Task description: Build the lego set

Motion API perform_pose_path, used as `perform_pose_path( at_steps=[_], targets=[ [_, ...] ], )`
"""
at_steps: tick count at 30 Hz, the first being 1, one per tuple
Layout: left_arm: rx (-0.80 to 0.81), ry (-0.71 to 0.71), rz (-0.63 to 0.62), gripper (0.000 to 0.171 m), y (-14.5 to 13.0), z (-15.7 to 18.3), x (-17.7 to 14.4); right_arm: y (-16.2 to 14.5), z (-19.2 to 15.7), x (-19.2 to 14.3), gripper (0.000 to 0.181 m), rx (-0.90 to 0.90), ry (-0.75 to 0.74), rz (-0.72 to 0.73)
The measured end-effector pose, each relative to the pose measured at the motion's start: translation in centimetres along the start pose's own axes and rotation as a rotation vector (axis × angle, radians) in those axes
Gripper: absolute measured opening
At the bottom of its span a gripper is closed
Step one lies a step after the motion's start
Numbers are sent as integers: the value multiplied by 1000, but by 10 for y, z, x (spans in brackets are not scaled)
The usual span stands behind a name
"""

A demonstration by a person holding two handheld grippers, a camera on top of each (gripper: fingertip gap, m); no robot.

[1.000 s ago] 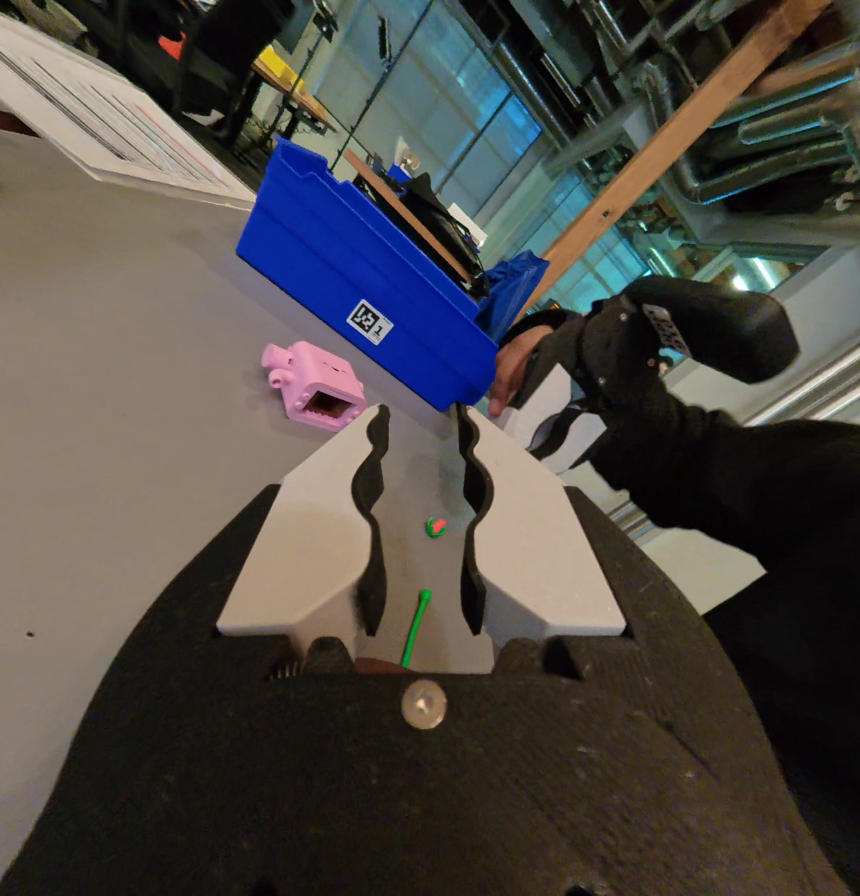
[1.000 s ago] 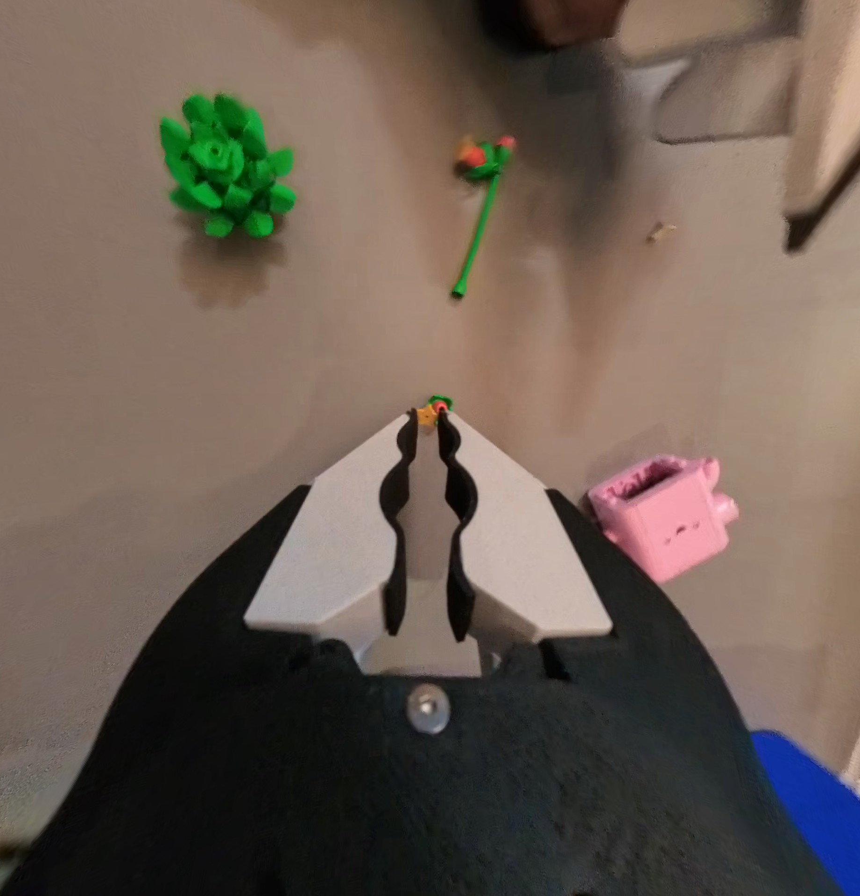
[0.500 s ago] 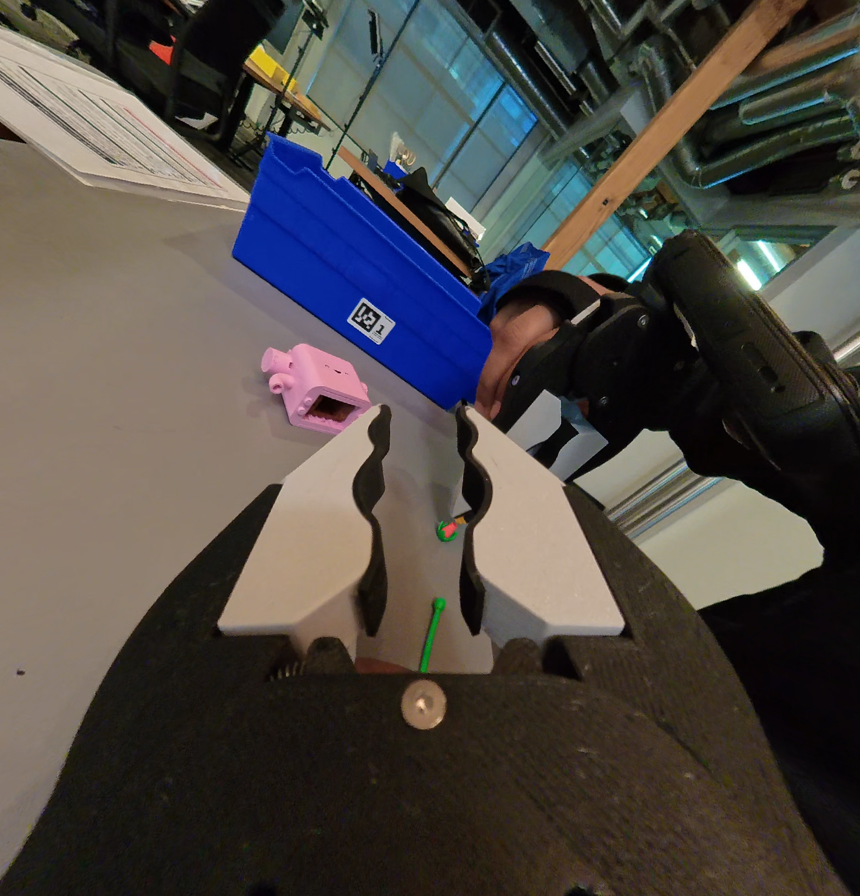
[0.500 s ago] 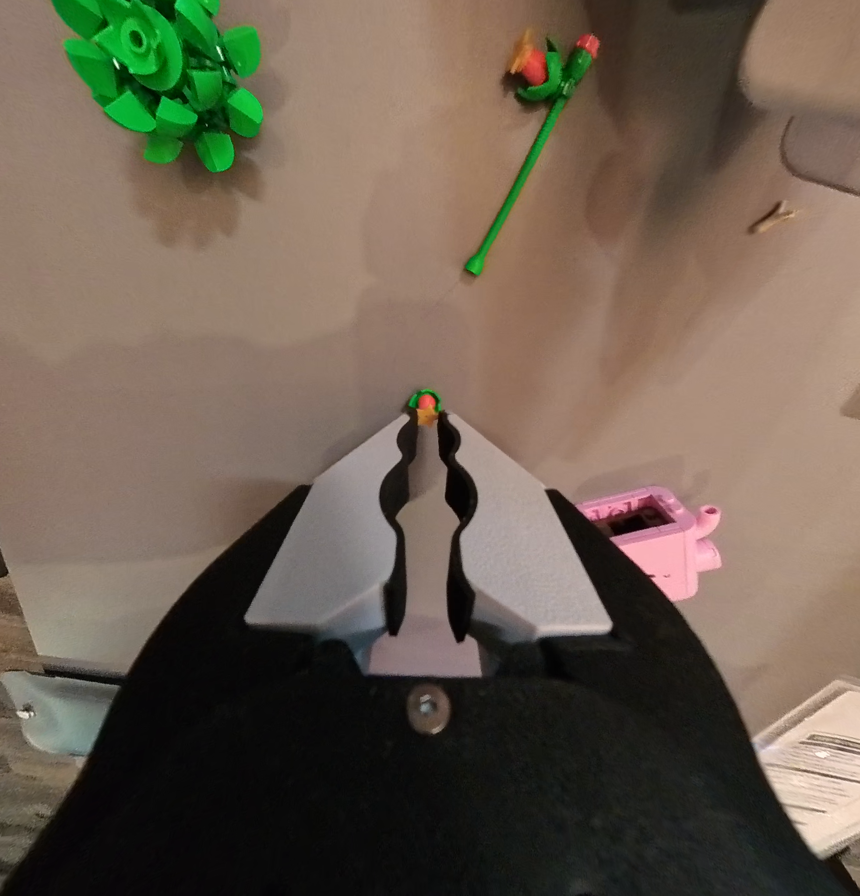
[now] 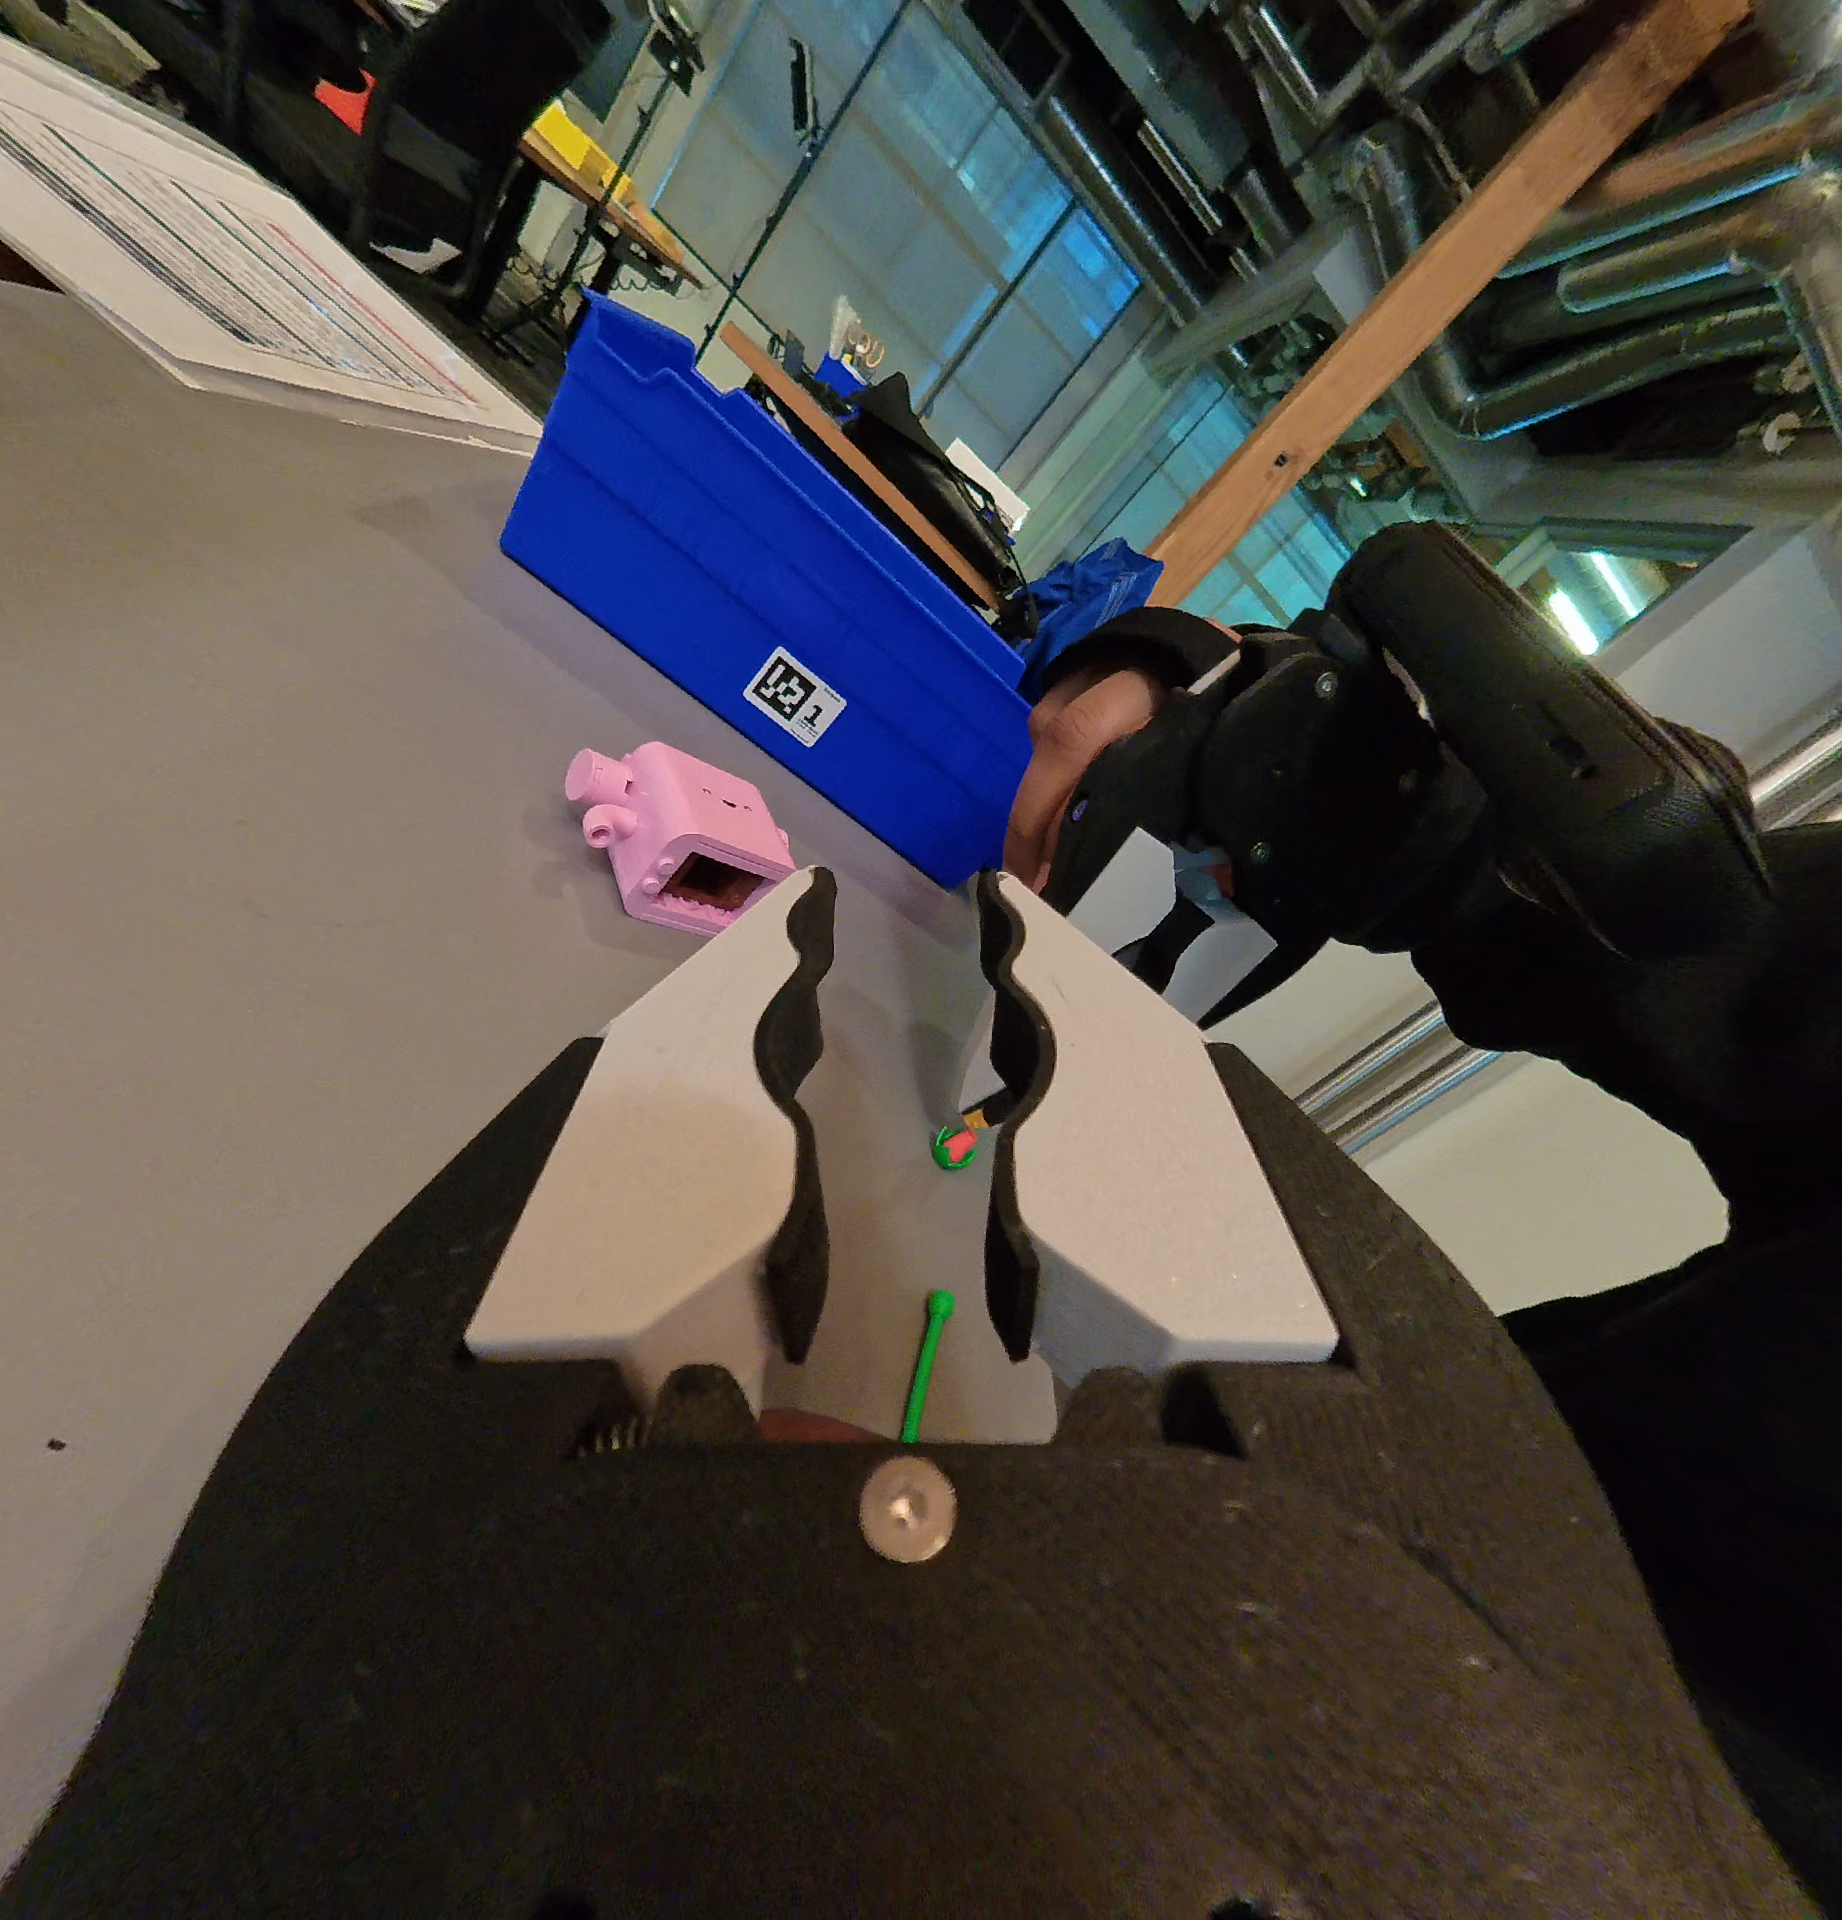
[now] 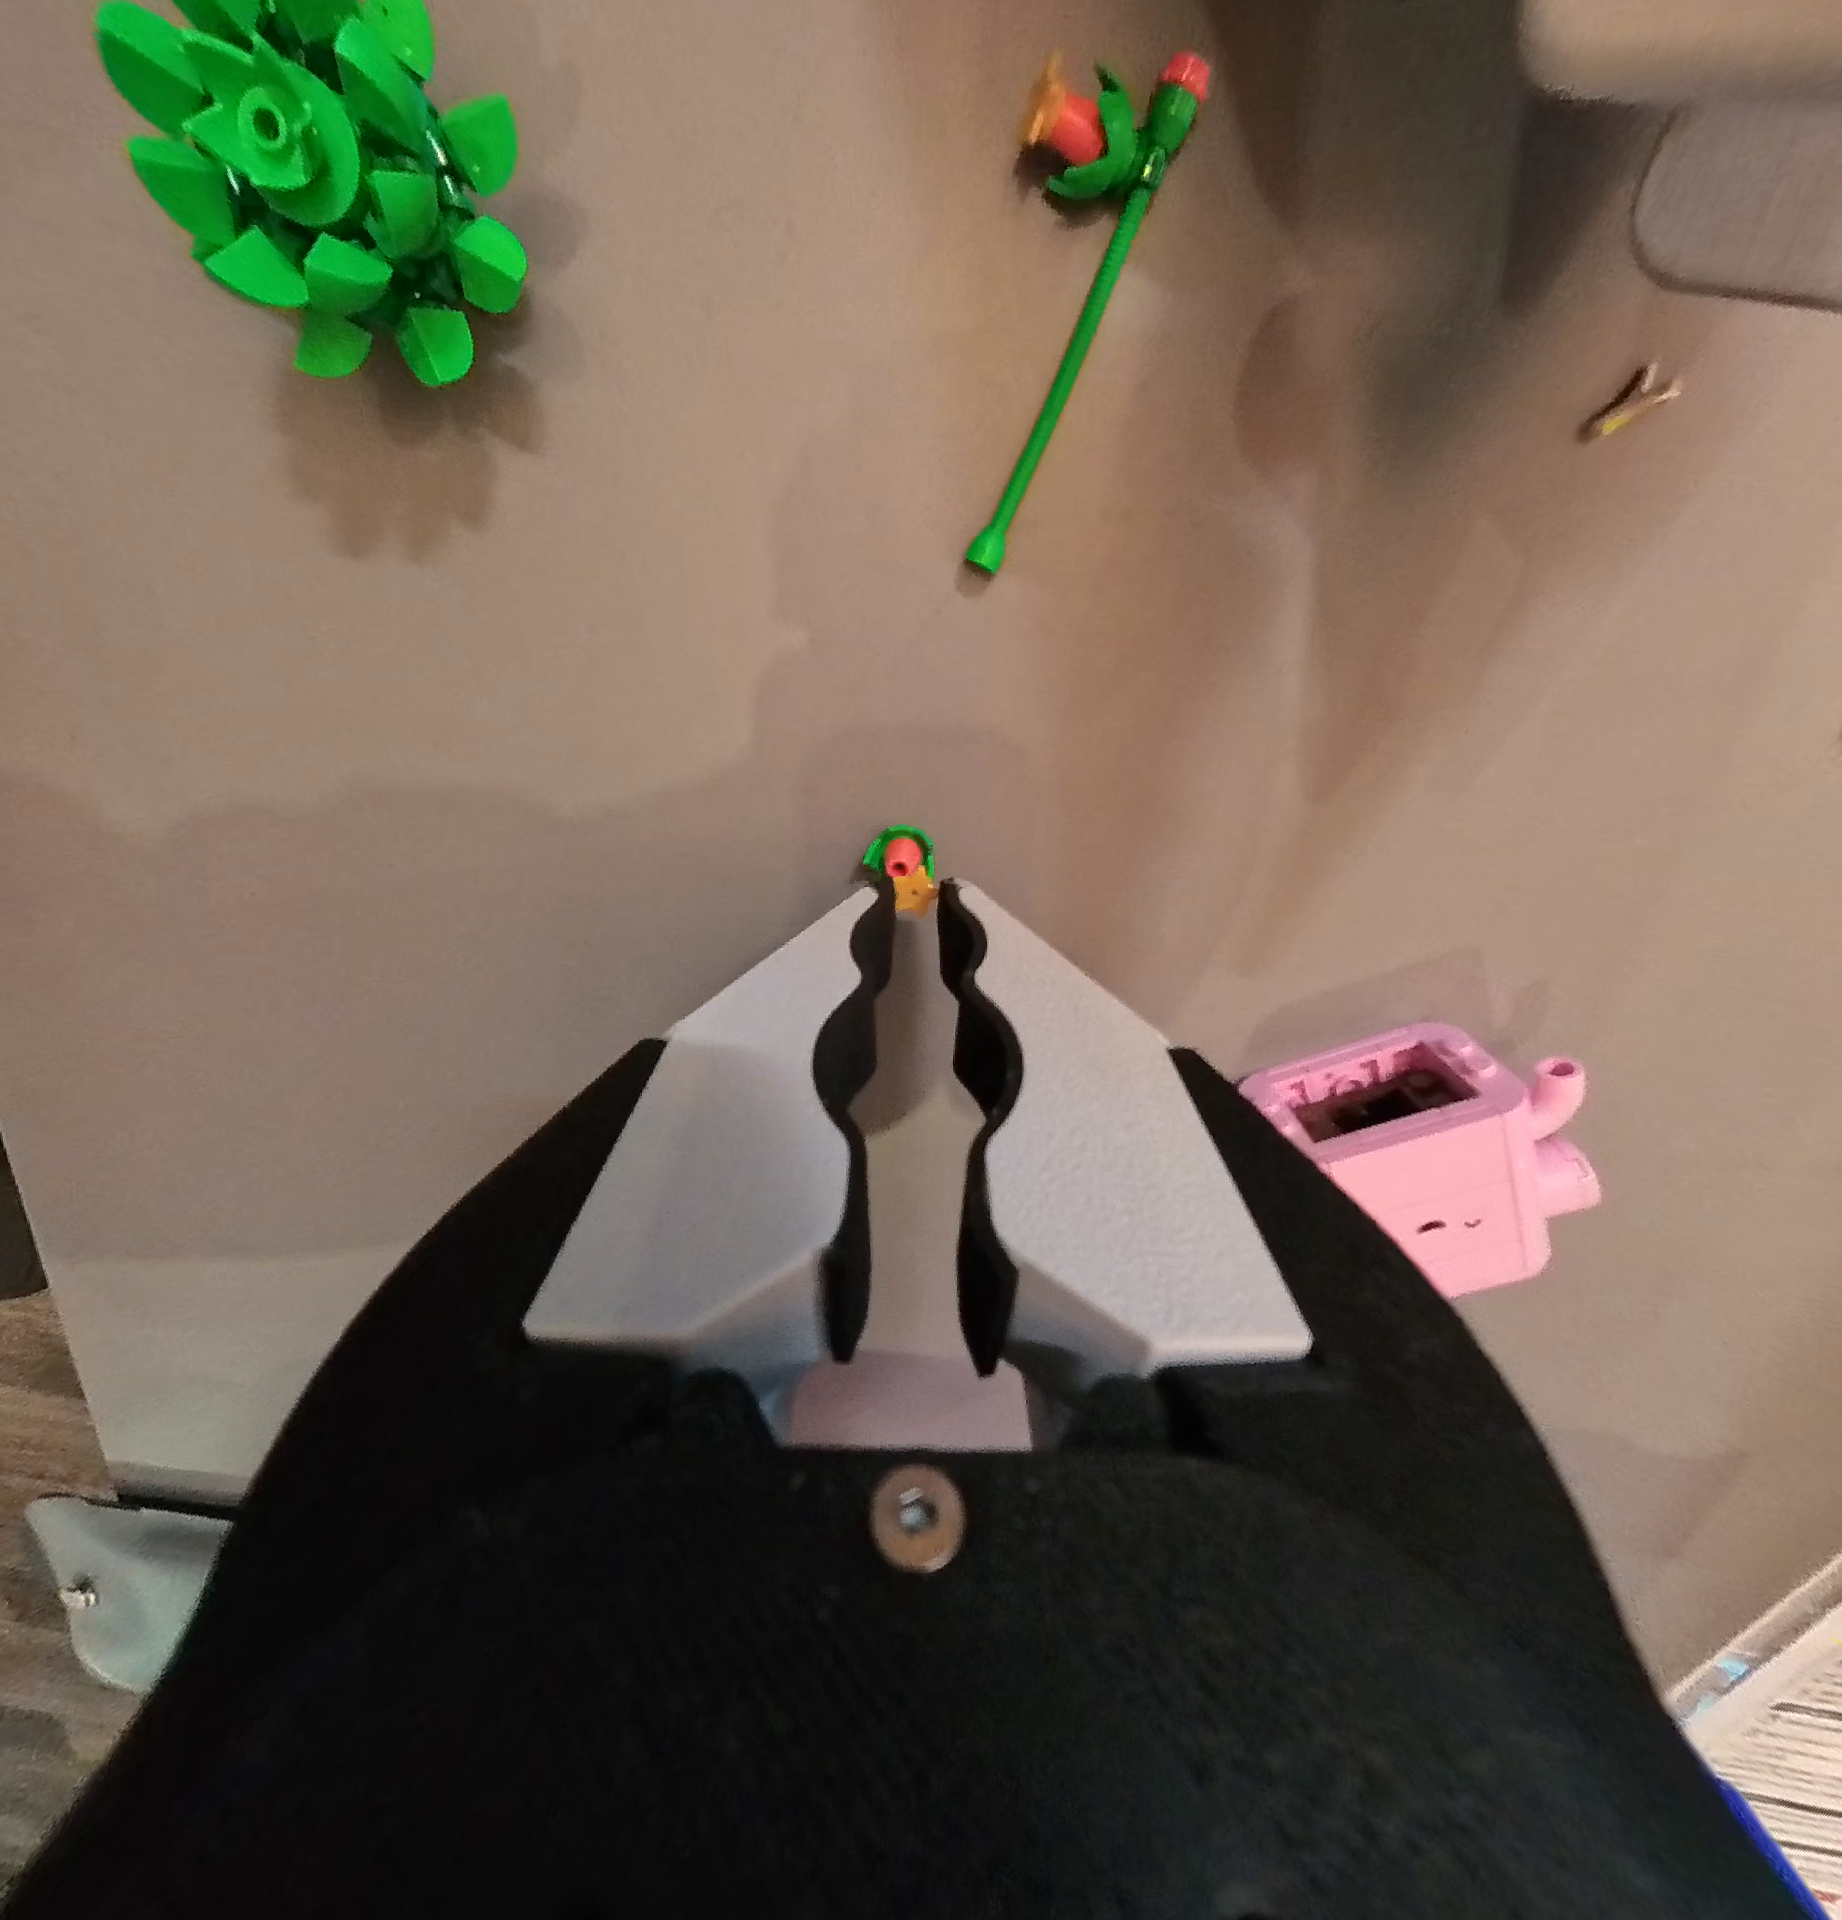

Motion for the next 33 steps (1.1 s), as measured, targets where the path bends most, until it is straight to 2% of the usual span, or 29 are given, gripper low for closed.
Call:
perform_pose_path(
  at_steps=[7, 22, 33],
  targets=[
    [-6, -1, -8, 26, 0, -1, 1, 0, 0, -2, 7, 48, 20, 65],
    [-29, -14, 1, 27, 0, -2, -1, -7, -3, -2, 7, 389, 11, 231],
    [-35, -15, 4, 26, 1, -3, 0, -8, -1, 1, 7, 385, 17, 204]
  ],
)
Point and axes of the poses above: each gripper's, where its closed fingertips meet, x out along the fingers, y out of its top, z = x × y across the jaws, the point moved 8 cm from there along -x, back along the fingers, and after that the axes turned 11 degrees about y, right-handed, at the moved point
